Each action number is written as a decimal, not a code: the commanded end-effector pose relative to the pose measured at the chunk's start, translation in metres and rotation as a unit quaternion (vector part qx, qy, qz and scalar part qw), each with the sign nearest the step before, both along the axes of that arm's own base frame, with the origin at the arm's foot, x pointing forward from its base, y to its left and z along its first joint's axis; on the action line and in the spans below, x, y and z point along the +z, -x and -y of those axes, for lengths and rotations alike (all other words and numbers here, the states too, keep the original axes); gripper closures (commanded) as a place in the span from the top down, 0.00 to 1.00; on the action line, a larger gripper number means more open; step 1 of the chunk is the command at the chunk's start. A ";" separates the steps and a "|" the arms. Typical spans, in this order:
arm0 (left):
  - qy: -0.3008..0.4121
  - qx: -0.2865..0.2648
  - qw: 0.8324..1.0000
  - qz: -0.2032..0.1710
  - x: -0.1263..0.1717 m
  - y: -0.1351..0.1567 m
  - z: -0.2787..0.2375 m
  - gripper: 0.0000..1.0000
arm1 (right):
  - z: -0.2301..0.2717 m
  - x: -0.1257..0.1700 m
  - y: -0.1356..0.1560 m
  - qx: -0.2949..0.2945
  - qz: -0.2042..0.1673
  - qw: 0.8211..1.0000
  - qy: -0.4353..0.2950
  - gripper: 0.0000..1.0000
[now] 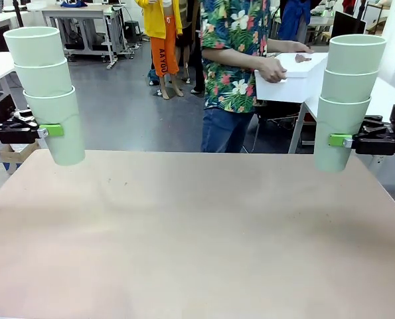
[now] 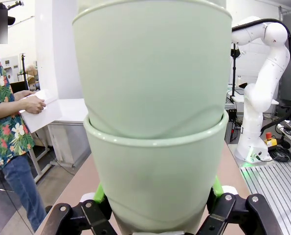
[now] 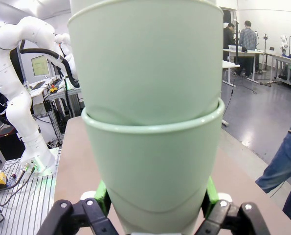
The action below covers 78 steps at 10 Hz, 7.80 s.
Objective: Stack the cups and store them in the basket.
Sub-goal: Place the stack of Reusable plastic cups into the Pantry Basket.
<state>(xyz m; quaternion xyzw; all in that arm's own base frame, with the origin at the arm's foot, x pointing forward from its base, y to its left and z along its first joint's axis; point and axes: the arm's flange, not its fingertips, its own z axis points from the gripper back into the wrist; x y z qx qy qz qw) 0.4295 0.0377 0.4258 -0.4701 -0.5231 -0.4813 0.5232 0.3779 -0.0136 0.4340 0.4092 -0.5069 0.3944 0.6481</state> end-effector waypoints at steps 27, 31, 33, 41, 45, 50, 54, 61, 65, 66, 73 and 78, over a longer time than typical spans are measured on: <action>0.001 -0.002 1.000 0.005 0.004 0.001 0.001 0.87 | 0.000 0.002 0.000 -0.002 0.003 1.000 0.000 0.87; 0.001 -0.002 1.000 0.005 0.004 0.001 0.001 0.87 | 0.000 0.002 0.000 -0.002 0.003 1.000 0.000 0.87; 0.001 -0.002 1.000 0.005 0.004 0.001 0.001 0.87 | 0.000 0.002 0.000 -0.002 0.003 1.000 0.000 0.87; 0.001 -0.002 1.000 0.005 0.004 0.001 0.001 0.87 | 0.000 0.002 0.000 -0.002 0.003 1.000 0.000 0.87; 0.001 -0.002 1.000 0.005 0.004 0.001 0.001 0.87 | 0.000 0.002 0.000 -0.002 0.003 1.000 0.000 0.87; 0.001 -0.002 1.000 0.005 0.004 0.001 0.001 0.87 | 0.000 0.002 0.000 -0.002 0.003 1.000 0.000 0.87; 0.001 -0.002 1.000 0.005 0.004 0.001 0.001 0.87 | 0.000 0.002 0.000 -0.002 0.003 1.000 0.000 0.87; 0.001 -0.002 1.000 0.005 0.004 0.001 0.001 0.87 | -0.044 0.063 -0.014 -0.006 0.011 0.999 0.034 0.87; 0.001 -0.002 1.000 0.005 0.004 0.001 0.001 0.87 | -0.106 0.113 -0.005 -0.005 0.004 0.996 0.091 0.87; 0.001 -0.002 1.000 0.005 0.004 0.001 0.001 0.87 | -0.123 0.119 -0.001 -0.001 0.000 0.994 0.114 0.87; 0.001 -0.002 1.000 0.005 0.004 0.001 0.001 0.87 | -0.220 0.086 -0.007 0.014 -0.016 0.967 0.252 0.87; 0.001 -0.002 1.000 0.005 0.004 0.001 0.001 0.87 | -0.247 0.048 -0.030 0.022 -0.021 0.949 0.315 0.87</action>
